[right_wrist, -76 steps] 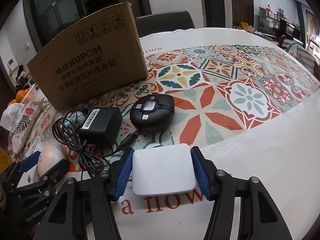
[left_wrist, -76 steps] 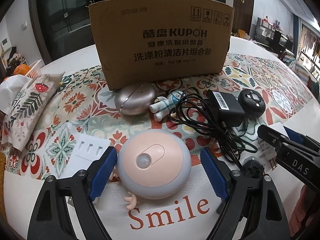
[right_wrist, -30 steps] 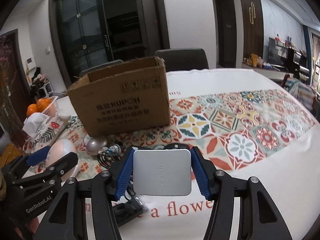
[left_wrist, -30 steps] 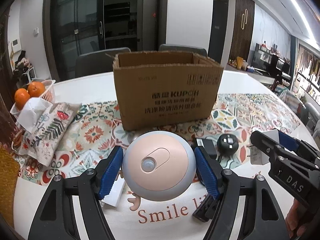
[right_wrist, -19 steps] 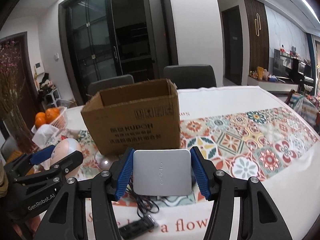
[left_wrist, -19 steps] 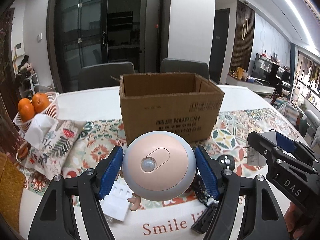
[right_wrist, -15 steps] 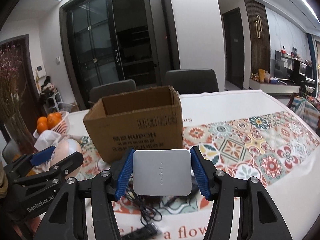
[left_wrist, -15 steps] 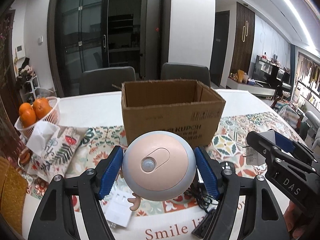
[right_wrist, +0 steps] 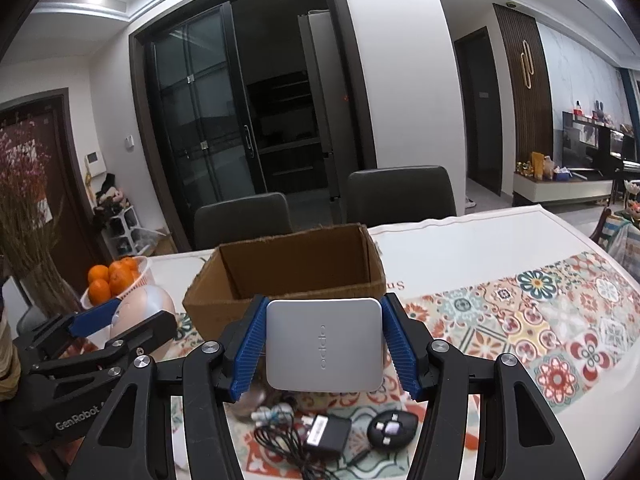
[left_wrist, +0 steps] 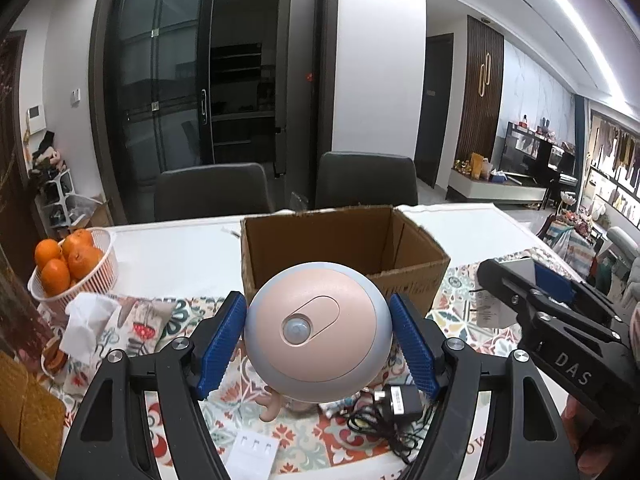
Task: Organize rigid objects
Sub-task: 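Lift and carry the lamp and white box toward the cardboard box with both tools, then lower the lamp and white box into the cardboard box and open both tools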
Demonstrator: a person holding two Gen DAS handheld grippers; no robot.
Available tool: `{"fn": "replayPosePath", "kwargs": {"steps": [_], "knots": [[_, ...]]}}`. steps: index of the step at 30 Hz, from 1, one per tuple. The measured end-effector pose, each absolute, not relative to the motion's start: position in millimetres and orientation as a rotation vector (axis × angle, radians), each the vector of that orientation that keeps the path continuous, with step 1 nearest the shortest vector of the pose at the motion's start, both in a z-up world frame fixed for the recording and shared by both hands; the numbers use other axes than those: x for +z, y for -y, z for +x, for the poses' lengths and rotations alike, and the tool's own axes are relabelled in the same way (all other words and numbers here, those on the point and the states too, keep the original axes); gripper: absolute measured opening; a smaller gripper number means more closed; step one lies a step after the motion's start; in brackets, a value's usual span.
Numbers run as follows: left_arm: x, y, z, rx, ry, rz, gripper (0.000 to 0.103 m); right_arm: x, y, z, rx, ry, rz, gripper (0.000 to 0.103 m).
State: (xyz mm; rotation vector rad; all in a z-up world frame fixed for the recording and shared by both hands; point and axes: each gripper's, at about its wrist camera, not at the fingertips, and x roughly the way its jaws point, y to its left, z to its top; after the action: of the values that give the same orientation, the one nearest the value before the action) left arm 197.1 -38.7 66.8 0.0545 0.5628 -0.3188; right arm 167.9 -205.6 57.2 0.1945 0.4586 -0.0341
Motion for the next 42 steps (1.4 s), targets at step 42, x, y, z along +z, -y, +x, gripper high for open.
{"fn": "replayPosePath", "kwargs": {"steps": [42], "knots": [[49,67,357,-0.291,-0.857,0.057,0.073,46,225,345,0.081,-0.799,0.146,0.057]]}}
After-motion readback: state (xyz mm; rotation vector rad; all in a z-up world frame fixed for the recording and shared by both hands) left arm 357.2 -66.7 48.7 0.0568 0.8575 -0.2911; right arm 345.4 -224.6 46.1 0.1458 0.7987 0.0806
